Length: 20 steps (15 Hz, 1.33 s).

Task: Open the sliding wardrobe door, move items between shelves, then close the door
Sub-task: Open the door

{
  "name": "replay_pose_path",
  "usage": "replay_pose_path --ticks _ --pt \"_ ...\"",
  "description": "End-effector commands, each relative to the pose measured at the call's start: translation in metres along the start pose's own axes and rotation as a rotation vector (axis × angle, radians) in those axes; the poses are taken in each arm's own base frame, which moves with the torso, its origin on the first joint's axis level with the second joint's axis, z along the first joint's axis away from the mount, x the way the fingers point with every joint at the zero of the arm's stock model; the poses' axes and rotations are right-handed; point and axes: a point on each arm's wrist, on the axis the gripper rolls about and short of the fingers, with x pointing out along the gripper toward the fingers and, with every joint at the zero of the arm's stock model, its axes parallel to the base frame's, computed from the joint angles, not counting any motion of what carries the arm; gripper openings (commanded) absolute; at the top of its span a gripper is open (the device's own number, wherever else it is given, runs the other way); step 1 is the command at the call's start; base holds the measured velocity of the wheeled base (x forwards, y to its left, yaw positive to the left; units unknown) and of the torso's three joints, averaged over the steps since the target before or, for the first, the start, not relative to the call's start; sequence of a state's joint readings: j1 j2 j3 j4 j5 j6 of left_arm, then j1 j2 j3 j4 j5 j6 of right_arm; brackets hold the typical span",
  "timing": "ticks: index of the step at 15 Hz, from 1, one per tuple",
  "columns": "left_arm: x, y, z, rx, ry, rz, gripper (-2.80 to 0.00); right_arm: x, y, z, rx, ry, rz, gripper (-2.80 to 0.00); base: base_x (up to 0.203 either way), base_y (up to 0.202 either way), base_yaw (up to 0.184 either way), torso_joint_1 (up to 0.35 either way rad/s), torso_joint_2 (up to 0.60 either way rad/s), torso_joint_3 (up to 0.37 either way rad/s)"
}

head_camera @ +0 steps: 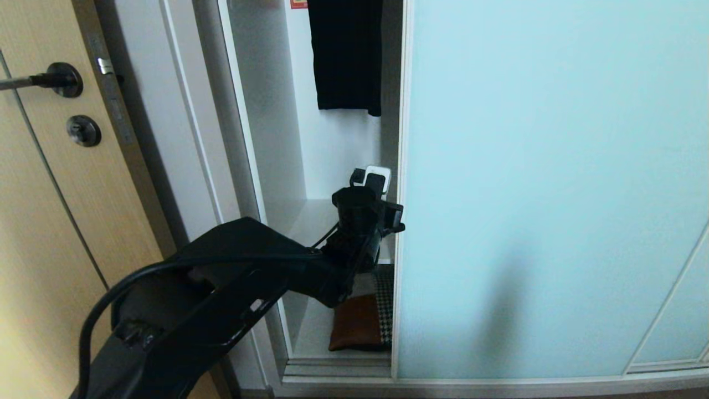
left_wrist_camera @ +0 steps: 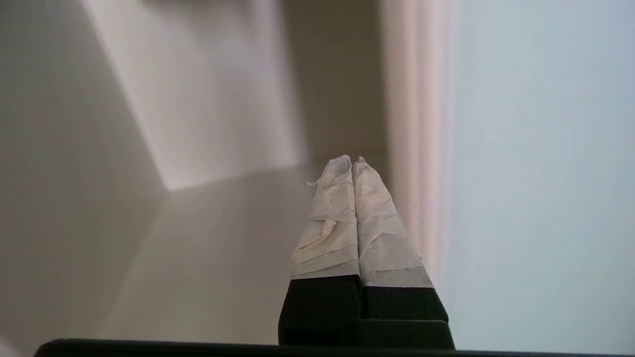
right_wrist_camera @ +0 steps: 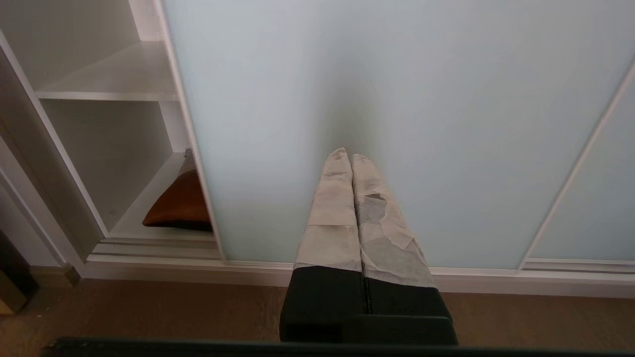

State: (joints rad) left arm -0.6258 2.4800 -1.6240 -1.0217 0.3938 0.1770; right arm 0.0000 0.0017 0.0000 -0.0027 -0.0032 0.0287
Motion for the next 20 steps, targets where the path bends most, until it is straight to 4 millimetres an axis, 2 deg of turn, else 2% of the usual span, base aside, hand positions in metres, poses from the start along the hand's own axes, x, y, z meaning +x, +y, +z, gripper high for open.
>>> replay_pose_path --ticks 1,5,8,10,13,17,20 --pt "0.001 0.012 0.020 -0.011 -0.043 0.032 -2.80 0.000 0.000 0.000 0.000 0.001 0.000 -2.80 0.000 0.000 0.000 0.000 0.00 0.000" --pt "0.006 0.085 0.068 -0.033 -0.147 0.195 -2.80 0.000 0.000 0.000 0.000 0.001 0.000 -2.80 0.000 0.000 0.000 0.000 0.00 0.000" --pt "-0.016 0.137 0.102 -0.024 -0.165 0.284 -2.80 0.000 0.000 0.000 0.000 0.001 0.000 -2.80 0.000 0.000 0.000 0.000 0.00 0.000" --pt "-0.041 0.161 0.109 0.002 -0.119 0.322 -2.80 0.000 0.000 0.000 0.000 0.001 0.000 -2.80 0.000 0.000 0.000 0.000 0.00 0.000" --pt "-0.096 0.196 0.113 0.045 -0.028 0.386 -2.80 0.000 0.000 0.000 0.000 0.001 0.000 -2.80 0.000 0.000 0.000 0.000 0.00 0.000" --pt "-0.190 0.241 0.109 0.082 0.073 0.524 -2.80 0.000 0.000 0.000 0.000 0.001 0.000 -2.80 0.000 0.000 0.000 0.000 0.00 0.000" --pt "-0.267 0.243 0.099 0.053 0.115 0.580 -2.80 0.000 0.000 0.000 0.000 0.001 0.000 -2.80 0.000 0.000 0.000 0.000 0.00 0.000"
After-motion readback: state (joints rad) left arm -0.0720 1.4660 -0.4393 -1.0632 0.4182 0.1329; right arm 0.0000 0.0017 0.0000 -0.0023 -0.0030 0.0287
